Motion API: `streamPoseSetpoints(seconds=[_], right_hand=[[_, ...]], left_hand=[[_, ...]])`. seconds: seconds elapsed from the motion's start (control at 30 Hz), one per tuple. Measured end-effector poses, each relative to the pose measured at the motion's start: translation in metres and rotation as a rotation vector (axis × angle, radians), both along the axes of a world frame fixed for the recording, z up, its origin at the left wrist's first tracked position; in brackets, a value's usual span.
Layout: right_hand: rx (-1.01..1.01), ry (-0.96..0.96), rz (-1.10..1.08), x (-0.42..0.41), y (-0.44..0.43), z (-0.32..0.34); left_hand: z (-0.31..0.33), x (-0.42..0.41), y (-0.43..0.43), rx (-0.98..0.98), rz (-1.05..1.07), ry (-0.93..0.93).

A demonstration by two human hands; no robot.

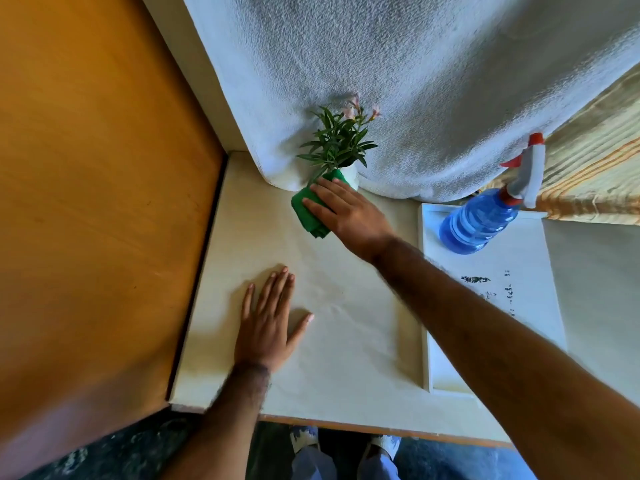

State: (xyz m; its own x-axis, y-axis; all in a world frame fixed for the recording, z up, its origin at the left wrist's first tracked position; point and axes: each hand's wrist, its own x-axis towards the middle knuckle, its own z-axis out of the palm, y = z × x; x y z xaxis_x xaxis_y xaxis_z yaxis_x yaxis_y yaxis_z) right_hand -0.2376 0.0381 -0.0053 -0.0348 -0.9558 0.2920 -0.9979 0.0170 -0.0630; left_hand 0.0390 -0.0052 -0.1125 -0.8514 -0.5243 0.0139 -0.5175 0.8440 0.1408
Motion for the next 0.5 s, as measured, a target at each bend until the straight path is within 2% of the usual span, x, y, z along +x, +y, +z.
streamPoseSetpoints(seconds=[0.23,0.37,0.5], right_hand=[[0.077,-0.106,0.085,-0.017,-0.007,-0.013],[0.204,-0.260,0.034,-0.007,0.000,-0.027],[0.178,-0.332,-0.017,0.002,0.004,-0.031]], left_hand=[[-0.001,0.000,0.000,-0.007,0.009,-0.038],[-0.003,0.001,0.000,-0.020,0.008,-0.045],[-0.007,0.002,-0.002,-0.025,0.012,-0.052]])
